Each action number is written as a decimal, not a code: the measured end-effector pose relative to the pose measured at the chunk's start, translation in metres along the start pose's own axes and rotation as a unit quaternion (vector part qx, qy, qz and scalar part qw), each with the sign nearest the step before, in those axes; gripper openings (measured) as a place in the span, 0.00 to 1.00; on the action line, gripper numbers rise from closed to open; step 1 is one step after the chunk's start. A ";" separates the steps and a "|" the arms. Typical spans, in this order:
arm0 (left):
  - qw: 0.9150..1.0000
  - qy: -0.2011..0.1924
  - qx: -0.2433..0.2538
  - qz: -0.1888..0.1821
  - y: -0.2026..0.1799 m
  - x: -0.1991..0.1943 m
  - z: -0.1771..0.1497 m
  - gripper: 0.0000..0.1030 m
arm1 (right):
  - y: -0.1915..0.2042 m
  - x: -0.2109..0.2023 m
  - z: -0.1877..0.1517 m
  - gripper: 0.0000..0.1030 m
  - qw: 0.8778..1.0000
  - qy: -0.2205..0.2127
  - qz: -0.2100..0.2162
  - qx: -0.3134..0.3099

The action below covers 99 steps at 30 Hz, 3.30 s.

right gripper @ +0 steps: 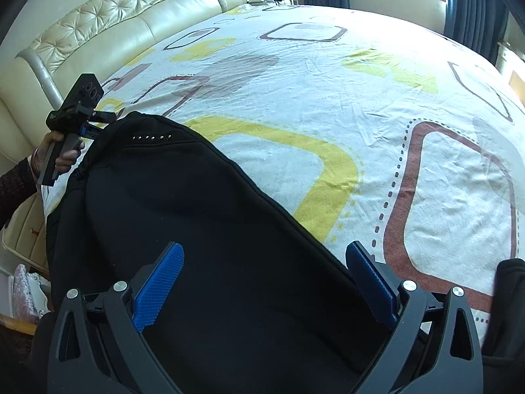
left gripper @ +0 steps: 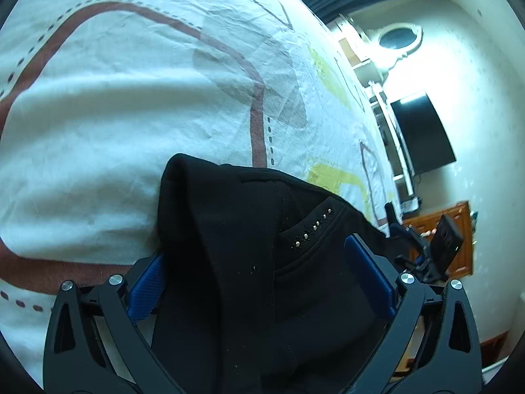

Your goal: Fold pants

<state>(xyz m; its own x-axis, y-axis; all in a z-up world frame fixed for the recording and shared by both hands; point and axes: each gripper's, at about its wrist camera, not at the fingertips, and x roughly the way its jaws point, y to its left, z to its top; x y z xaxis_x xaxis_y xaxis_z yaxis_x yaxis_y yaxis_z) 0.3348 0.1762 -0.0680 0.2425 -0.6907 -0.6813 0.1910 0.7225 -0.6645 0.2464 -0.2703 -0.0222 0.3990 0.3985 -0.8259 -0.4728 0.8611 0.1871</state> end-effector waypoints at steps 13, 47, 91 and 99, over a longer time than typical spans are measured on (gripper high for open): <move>0.996 0.016 0.065 0.052 -0.010 0.012 0.001 0.09 | -0.006 0.061 0.030 0.94 0.995 0.088 0.052 0.010; 0.981 -0.131 0.113 -0.087 -0.050 -0.115 -0.128 0.10 | 0.165 -0.075 -0.103 0.10 0.978 -0.013 -0.089 -0.187; 0.990 -0.067 -0.060 0.110 -0.038 -0.132 -0.179 0.77 | 0.122 -0.030 -0.050 0.73 0.991 -0.039 0.092 0.090; 0.983 0.029 -0.133 0.120 -0.002 -0.099 -0.149 0.33 | 0.121 -0.019 -0.081 0.73 0.989 -0.012 0.098 0.111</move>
<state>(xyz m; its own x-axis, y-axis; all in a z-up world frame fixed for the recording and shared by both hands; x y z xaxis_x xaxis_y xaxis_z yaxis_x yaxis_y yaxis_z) 0.1686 0.2381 -0.0451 0.1951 -0.5065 -0.8399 -0.1223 0.8371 -0.5333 0.1187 -0.1993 -0.0272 0.3366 0.5689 -0.7504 -0.3593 0.8142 0.4561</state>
